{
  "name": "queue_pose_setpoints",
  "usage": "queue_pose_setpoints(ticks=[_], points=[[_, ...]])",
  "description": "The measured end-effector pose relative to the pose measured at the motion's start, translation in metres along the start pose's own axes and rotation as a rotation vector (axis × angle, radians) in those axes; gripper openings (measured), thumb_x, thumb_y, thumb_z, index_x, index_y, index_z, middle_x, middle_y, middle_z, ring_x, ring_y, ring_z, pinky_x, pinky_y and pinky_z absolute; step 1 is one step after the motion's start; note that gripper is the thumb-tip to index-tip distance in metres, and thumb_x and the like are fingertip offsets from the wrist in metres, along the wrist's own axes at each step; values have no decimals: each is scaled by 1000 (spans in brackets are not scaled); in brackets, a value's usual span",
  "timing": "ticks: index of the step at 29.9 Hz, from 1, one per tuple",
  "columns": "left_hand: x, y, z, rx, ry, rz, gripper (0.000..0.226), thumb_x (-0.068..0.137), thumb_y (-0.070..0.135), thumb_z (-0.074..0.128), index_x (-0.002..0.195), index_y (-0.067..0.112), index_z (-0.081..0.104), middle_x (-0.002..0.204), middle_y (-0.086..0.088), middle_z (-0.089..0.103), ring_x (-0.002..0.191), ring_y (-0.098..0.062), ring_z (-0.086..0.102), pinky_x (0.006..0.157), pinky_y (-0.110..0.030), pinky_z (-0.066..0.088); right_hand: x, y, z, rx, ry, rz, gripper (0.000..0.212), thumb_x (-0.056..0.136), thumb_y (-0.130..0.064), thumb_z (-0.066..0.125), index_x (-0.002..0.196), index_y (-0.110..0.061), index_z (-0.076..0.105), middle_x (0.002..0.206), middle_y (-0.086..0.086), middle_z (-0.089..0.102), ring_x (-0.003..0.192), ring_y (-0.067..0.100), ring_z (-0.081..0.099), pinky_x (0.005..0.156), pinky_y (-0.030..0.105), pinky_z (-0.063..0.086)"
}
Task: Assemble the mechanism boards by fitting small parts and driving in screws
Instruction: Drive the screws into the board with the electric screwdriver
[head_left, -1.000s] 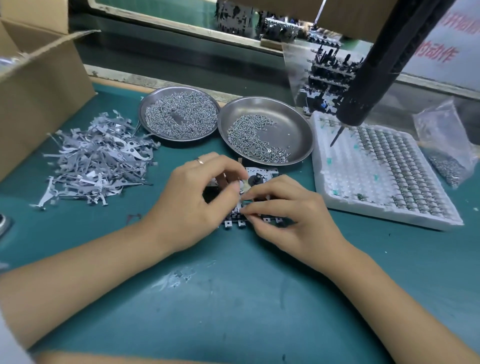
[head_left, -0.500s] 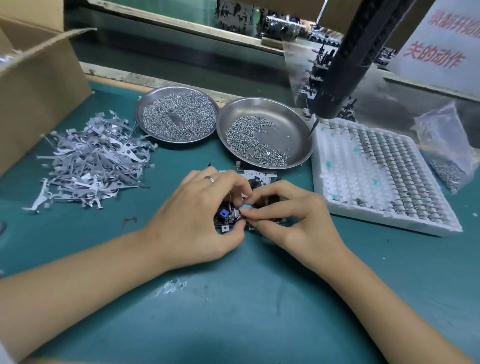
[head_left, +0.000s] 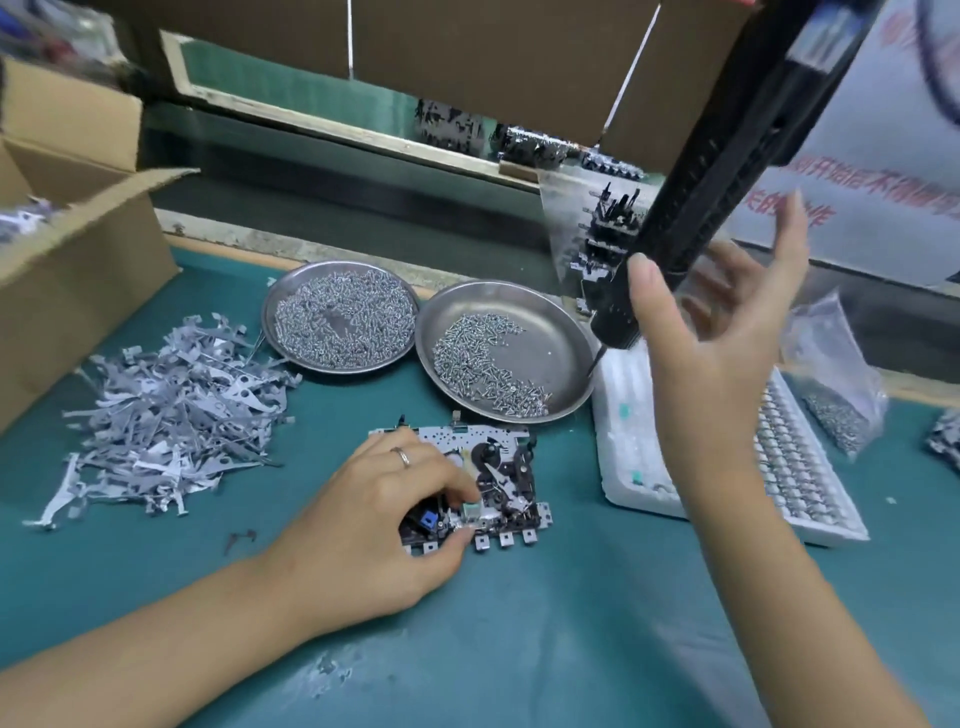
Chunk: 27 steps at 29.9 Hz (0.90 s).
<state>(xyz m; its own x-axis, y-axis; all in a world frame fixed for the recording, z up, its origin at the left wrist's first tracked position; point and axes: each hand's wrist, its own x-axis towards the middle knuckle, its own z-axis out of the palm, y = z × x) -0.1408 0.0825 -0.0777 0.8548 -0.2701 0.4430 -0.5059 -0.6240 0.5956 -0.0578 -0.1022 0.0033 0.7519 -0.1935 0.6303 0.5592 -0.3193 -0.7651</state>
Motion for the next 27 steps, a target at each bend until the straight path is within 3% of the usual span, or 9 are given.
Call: queue_pose_setpoints(ticks=[2, 8, 11, 14, 17, 24, 27], points=[[0, -1, 0, -16, 6, -4, 16, 68, 25, 72, 83, 18, 70, 79, 21, 56, 82, -2, 51, 82, -20, 42, 19, -10, 13, 36, -28, 17, 80, 84, -27, 70, 146, -13, 22, 97, -22, 64, 91, 3, 62, 88, 28, 50], [3, -2, 0, -62, 22, 11, 20, 69, 36, 63, 78, 20, 70, 76, 22, 58, 79, 2, 51, 78, -18, 43, 18, -23, 31, 173, 86, 7, 69, 88, -17, 66, 142, -20, 23, 91, -26, 63, 79, 8, 64, 75, 21, 52], [4, -4, 1, -66, 29, 16, 19, 69, 37, 64, 79, 21, 70, 77, 24, 57, 80, 4, 52, 78, -18, 43, 9, -33, 32, 320, 35, 38, 53, 87, -20, 63, 131, -20, 34, 81, 8, 59, 60, 26, 57, 56, 36, 51], [4, -4, 0, -81, 19, 6, 19, 69, 35, 65, 81, 22, 70, 78, 23, 58, 80, 3, 53, 78, -18, 44, -12, -37, 32, 513, -71, 68, 29, 86, -20, 63, 108, -18, 44, 65, 11, 50, 40, 22, 48, 43, 26, 42], [4, -4, 1, -80, 19, -1, 16, 67, 26, 73, 81, 21, 70, 76, 20, 59, 78, -1, 53, 77, -22, 44, -36, -37, 33, 682, -167, 147, 18, 82, -25, 63, 89, -26, 46, 54, 4, 49, 35, 22, 45, 42, 23, 39], [3, -4, 0, -64, 26, 24, 12, 66, 18, 75, 74, 16, 66, 70, 17, 53, 71, -6, 48, 73, -20, 41, -62, -37, 42, 784, -161, 187, 34, 78, -23, 58, 94, -5, 34, 46, 2, 47, 32, 19, 41, 43, 21, 38], [3, -4, 1, -64, 35, 34, 13, 66, 18, 75, 71, 17, 63, 70, 25, 45, 70, -2, 43, 73, -15, 37, -65, -37, 44, 783, -156, 197, 32, 78, -22, 58, 92, -7, 34, 47, 2, 47, 33, 20, 41, 43, 21, 38]])
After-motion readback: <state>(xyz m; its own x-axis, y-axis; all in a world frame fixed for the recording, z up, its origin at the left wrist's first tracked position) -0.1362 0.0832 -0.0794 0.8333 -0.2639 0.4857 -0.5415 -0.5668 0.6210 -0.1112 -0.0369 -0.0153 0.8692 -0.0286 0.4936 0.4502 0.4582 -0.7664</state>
